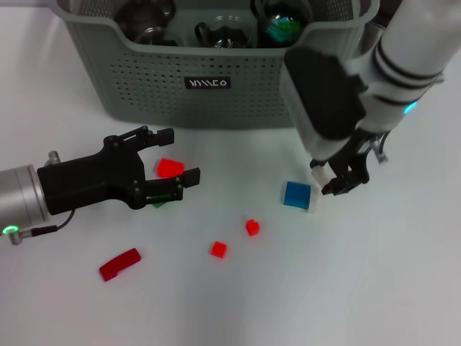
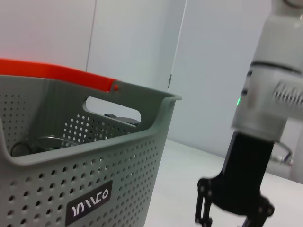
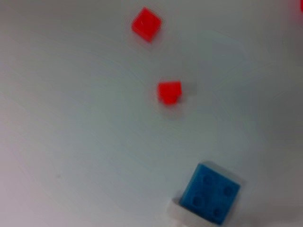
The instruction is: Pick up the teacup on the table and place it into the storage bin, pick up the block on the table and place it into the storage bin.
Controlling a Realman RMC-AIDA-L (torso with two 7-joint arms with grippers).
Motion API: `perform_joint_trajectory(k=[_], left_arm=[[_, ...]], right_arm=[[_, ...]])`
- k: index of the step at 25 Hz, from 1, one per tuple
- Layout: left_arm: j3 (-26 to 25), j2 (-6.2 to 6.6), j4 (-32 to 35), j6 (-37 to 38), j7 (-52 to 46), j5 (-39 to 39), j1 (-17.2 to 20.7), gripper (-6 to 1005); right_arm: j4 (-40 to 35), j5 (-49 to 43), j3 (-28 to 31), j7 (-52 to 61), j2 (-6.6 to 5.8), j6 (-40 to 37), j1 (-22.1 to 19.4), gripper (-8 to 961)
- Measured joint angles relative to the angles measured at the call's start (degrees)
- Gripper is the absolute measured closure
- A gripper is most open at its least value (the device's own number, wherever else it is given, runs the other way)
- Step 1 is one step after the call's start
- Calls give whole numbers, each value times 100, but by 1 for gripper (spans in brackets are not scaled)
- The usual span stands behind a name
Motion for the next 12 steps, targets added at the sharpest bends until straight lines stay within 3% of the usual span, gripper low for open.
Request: perform_joint_trajectory(k=[4,8,12], left_arm=[[0,10,28,26,0,19,2,111],[0,23,74,46,14,16,2,112],[0,32,148,58,29,22,47,112]], right_arm=[[-1233,-3,590,374,-60,-1155,-138,509],[-2332,188,1705,596,26,-2262,-76,510],[-3052,1024,2875,1369,17,-2955,195,510]])
